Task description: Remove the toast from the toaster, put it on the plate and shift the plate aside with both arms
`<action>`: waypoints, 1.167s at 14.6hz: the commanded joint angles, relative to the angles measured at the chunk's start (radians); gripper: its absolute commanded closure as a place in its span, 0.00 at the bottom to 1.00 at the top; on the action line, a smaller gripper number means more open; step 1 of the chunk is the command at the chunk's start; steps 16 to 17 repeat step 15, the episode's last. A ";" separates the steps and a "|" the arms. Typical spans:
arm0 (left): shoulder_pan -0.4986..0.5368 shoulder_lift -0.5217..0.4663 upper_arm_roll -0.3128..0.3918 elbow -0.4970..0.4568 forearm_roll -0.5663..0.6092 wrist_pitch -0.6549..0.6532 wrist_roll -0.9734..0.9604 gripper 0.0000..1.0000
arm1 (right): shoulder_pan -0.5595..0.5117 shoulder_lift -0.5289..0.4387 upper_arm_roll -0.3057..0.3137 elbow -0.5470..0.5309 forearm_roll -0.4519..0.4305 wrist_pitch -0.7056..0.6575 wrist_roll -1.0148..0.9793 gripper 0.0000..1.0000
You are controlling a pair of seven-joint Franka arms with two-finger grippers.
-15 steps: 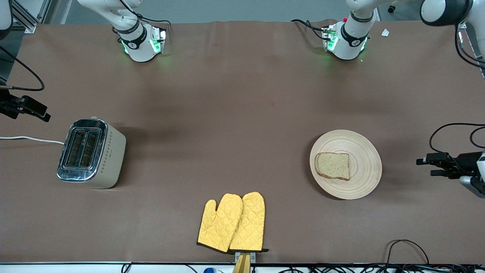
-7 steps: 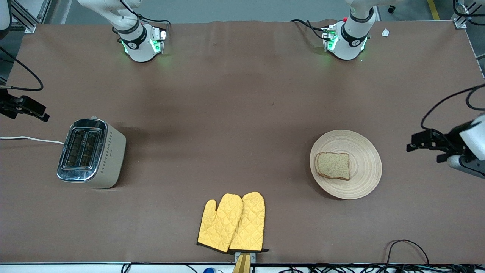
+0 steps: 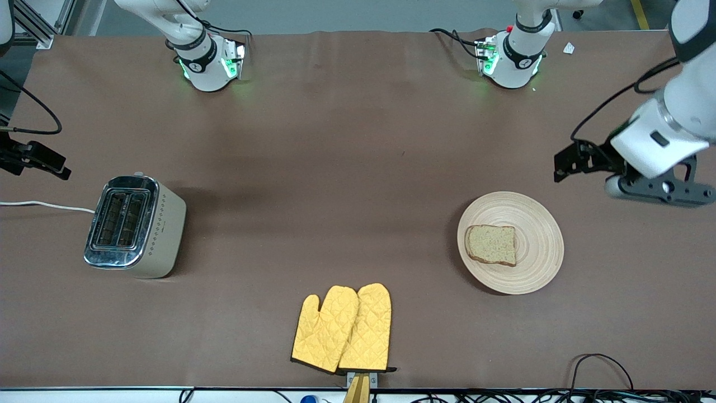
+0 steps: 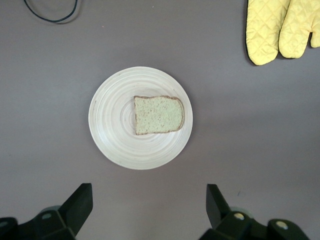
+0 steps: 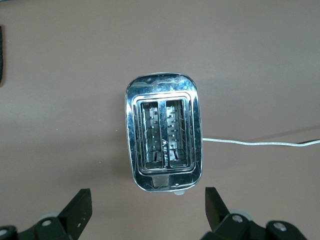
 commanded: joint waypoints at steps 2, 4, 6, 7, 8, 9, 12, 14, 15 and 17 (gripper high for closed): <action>0.022 -0.163 -0.007 -0.220 0.023 0.079 -0.004 0.00 | -0.001 -0.015 0.018 0.013 -0.015 -0.003 -0.002 0.00; 0.023 -0.203 -0.008 -0.296 0.046 0.136 0.010 0.00 | 0.006 -0.015 0.020 0.013 -0.014 -0.003 0.002 0.00; 0.032 -0.218 -0.007 -0.338 0.047 0.176 0.013 0.00 | 0.030 -0.017 0.021 0.033 -0.019 -0.025 0.001 0.00; 0.034 -0.210 -0.005 -0.331 0.048 0.175 0.030 0.00 | 0.030 -0.015 0.020 0.067 -0.017 -0.049 0.001 0.00; 0.034 -0.209 -0.002 -0.321 0.048 0.170 0.062 0.00 | 0.026 -0.015 0.018 0.094 -0.016 -0.075 -0.002 0.00; 0.034 -0.206 0.001 -0.312 0.045 0.167 0.076 0.00 | 0.019 -0.015 0.015 0.111 -0.012 -0.088 -0.008 0.00; 0.035 -0.187 0.002 -0.271 0.047 0.161 0.076 0.00 | 0.025 -0.015 0.017 0.104 -0.008 -0.105 0.002 0.00; 0.034 -0.184 0.002 -0.265 0.048 0.147 0.074 0.00 | 0.021 -0.017 0.020 0.084 -0.002 -0.088 0.004 0.00; 0.034 -0.184 0.002 -0.265 0.048 0.147 0.074 0.00 | 0.022 -0.026 0.018 0.075 -0.002 -0.085 0.004 0.00; 0.034 -0.184 0.002 -0.265 0.048 0.147 0.074 0.00 | 0.022 -0.026 0.018 0.075 -0.002 -0.085 0.004 0.00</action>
